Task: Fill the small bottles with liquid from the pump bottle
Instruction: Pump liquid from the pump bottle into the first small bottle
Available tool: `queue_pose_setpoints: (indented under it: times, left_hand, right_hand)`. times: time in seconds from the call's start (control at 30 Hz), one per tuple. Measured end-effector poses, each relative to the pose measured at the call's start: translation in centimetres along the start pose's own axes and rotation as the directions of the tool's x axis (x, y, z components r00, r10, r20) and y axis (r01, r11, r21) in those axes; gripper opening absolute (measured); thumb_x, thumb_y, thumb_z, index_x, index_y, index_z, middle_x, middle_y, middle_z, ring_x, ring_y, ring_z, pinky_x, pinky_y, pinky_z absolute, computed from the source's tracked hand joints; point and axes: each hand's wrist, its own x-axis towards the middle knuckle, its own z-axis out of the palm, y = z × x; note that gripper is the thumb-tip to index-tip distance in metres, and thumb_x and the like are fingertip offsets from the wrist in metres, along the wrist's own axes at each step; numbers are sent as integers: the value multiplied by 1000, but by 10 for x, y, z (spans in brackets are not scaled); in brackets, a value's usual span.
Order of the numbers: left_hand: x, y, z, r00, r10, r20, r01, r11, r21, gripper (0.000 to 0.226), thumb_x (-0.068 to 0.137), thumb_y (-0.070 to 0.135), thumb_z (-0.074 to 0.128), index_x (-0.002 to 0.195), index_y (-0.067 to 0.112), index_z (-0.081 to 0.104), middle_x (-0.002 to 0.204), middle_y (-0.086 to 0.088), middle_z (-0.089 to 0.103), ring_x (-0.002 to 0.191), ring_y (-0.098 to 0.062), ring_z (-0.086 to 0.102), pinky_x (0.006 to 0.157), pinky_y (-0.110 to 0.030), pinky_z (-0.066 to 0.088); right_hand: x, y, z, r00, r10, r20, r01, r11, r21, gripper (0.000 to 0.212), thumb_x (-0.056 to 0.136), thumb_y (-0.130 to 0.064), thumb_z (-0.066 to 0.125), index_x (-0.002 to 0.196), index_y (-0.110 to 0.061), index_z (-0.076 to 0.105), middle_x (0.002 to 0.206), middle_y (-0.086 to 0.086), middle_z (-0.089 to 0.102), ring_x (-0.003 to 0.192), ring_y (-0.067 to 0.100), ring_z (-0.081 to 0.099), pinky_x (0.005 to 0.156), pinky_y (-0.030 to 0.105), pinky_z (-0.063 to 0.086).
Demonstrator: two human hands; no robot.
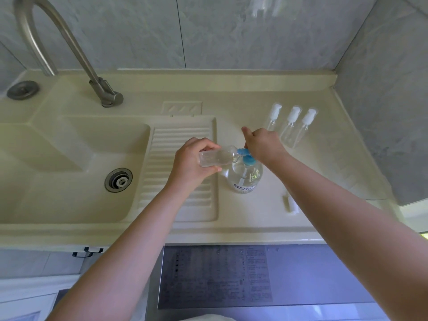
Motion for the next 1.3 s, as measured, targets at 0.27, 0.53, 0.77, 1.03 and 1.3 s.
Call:
queue_pose_setpoints:
  times: [0.27, 0.53, 0.77, 1.03, 1.3]
  left_hand:
    - [2, 1, -2, 1000, 10, 8, -10, 1000, 2, 48, 57, 8, 90, 99, 20, 70, 100, 1, 63, 95, -7, 62, 85, -6, 40]
    - [5, -1, -1, 999, 38, -2, -38, 999, 0, 49, 56, 8, 90, 99, 21, 71, 100, 2, 64, 94, -7, 63, 87, -12, 43]
    - [5, -5, 4, 999, 32, 5, -32, 999, 8, 49, 56, 9, 90, 99, 21, 71, 99, 3, 64, 94, -4, 62, 86, -8, 41]
    - [5, -2, 1, 1000, 30, -3, -30, 1000, -1, 49, 56, 11, 90, 99, 23, 71, 98, 6, 63, 94, -5, 61, 88, -13, 44]
    - [4, -2, 1, 1000, -5, 10, 5, 1000, -6, 48, 56, 8, 90, 98, 23, 71, 97, 6, 62, 93, -8, 61, 83, -7, 40]
  right_hand:
    - [2, -3, -13, 998, 34, 46, -31, 997, -73, 65, 97, -58, 30, 98, -5, 68, 79, 12, 68, 59, 23, 63, 59, 27, 42]
    - [13, 1, -2, 1000, 17, -2, -17, 992, -121, 54, 99, -50, 33, 104, -5, 61, 81, 12, 59, 71, 30, 57, 67, 31, 39]
    - [13, 12, 10, 988, -89, -126, 72, 988, -133, 52, 103, -47, 27, 92, -4, 55, 100, 20, 63, 93, 38, 58, 80, 41, 48]
    - [15, 6, -3, 1000, 24, 2, -24, 999, -36, 73, 94, -66, 25, 106, -7, 68, 103, 18, 65, 87, 33, 63, 76, 34, 41]
    - [10, 10, 11, 994, -49, -96, 43, 997, -64, 3, 95, -8, 41, 93, -6, 42, 101, 18, 63, 80, 33, 49, 56, 29, 36]
